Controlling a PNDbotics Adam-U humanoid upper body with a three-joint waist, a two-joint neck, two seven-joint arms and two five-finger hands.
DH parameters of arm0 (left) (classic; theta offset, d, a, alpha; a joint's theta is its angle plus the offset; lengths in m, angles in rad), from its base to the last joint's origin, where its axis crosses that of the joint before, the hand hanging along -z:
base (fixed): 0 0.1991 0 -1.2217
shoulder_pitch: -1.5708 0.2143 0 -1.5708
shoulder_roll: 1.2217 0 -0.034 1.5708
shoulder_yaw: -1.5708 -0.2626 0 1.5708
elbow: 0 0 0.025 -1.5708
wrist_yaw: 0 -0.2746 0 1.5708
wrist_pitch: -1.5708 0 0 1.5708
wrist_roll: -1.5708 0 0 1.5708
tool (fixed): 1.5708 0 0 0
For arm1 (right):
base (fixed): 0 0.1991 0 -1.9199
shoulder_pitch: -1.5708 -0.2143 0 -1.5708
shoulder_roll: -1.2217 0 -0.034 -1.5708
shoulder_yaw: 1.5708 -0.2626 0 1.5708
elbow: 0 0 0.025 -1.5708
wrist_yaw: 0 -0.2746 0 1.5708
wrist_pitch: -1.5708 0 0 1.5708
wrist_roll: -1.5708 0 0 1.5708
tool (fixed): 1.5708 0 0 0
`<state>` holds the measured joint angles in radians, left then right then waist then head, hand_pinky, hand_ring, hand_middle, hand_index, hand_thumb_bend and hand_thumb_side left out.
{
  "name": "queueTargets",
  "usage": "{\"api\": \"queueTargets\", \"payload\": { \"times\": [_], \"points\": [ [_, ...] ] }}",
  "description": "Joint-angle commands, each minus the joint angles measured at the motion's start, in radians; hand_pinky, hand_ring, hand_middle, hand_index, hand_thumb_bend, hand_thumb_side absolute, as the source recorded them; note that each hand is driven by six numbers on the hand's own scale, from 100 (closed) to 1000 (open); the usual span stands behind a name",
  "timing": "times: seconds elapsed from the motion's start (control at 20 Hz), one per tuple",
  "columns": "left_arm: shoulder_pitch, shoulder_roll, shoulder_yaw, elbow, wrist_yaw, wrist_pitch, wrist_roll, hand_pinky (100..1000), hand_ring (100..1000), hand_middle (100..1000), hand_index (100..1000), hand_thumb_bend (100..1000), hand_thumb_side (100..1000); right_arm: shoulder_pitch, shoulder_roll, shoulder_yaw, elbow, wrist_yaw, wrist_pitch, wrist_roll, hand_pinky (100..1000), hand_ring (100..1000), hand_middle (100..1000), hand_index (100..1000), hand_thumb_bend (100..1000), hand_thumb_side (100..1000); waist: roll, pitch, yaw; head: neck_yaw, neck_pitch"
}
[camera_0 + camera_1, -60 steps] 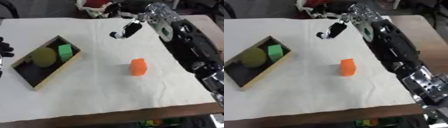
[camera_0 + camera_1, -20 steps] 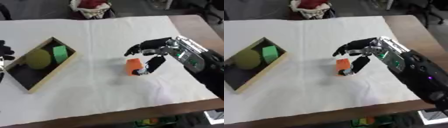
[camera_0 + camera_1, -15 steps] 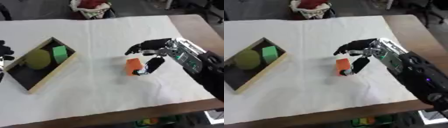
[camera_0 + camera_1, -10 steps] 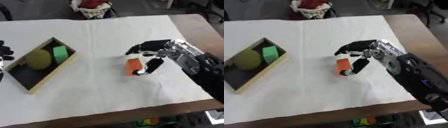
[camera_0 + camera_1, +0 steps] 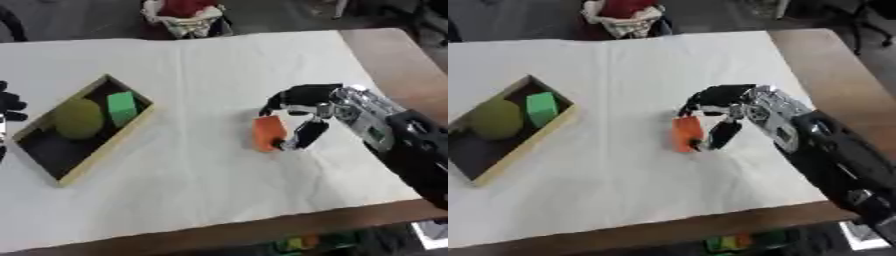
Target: Pick up objects on the table and place them in the box.
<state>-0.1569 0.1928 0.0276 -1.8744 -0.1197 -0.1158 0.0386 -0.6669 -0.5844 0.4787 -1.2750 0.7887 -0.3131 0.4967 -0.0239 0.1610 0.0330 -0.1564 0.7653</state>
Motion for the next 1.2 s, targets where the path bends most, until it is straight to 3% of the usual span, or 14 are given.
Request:
{"api": "queueTargets", "payload": {
  "times": [0.05,0.3,0.6,0.75,0.95,1.2],
  "points": [
    [-0.007,0.019,0.006,-0.014,-0.001,0.0,0.001,596,622,570,741,100,602,-0.014,-0.017,-0.019,-0.001,0.015,0.004,-0.04,808,829,715,766,229,339,0.002,-0.016,0.001,-0.003,0.005],
    [-0.007,0.019,0.006,-0.014,0.0,0.0,0.001,596,622,570,741,100,601,-0.032,-0.013,-0.034,-0.014,0.006,0.012,-0.084,793,814,666,692,160,224,0.002,-0.017,0.003,-0.002,0.005],
    [-0.004,0.018,0.002,-0.014,0.002,0.0,-0.002,595,623,570,741,100,600,-0.147,0.003,-0.06,-0.089,-0.092,0.043,-0.063,788,807,649,693,144,142,0.0,-0.026,0.009,-0.006,0.005],
    [-0.003,0.018,-0.002,-0.014,0.005,-0.001,-0.005,595,623,570,741,100,598,-0.235,0.043,-0.067,-0.098,-0.11,0.058,-0.038,791,806,649,696,163,100,0.002,-0.031,0.015,-0.009,0.005],
    [-0.006,0.014,-0.007,-0.014,0.009,-0.002,-0.01,595,623,570,741,100,599,-0.348,0.138,-0.079,-0.004,-0.093,0.059,-0.016,792,802,649,705,154,100,0.004,-0.033,0.035,-0.018,0.005],
    [-0.015,0.007,-0.017,-0.016,0.018,-0.004,-0.019,594,623,570,741,100,596,-0.423,0.275,-0.105,0.144,0.0,0.026,-0.016,797,804,656,715,137,105,0.01,-0.03,0.073,-0.039,0.005]
  ]
}}
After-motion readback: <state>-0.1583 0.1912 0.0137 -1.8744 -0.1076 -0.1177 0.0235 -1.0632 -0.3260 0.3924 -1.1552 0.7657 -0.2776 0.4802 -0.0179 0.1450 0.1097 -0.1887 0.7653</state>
